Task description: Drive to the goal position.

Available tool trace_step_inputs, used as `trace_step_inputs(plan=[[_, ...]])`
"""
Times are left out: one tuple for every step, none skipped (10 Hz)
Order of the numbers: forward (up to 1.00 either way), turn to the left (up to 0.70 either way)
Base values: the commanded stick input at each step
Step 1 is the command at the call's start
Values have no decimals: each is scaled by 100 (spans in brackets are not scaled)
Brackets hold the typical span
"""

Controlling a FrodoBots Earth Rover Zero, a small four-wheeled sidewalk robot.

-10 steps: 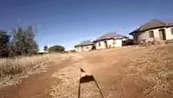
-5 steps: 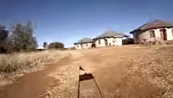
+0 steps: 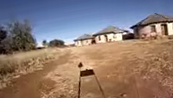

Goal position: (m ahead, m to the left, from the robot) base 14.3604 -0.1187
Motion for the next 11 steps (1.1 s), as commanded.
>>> trace_step_inputs(plan=[[50, 0], [50, 0], [50, 0], [50, 0], [50, 0], [50, 0], [50, 0], [50, 0], [50, 0], [50, 0], [50, 0]])
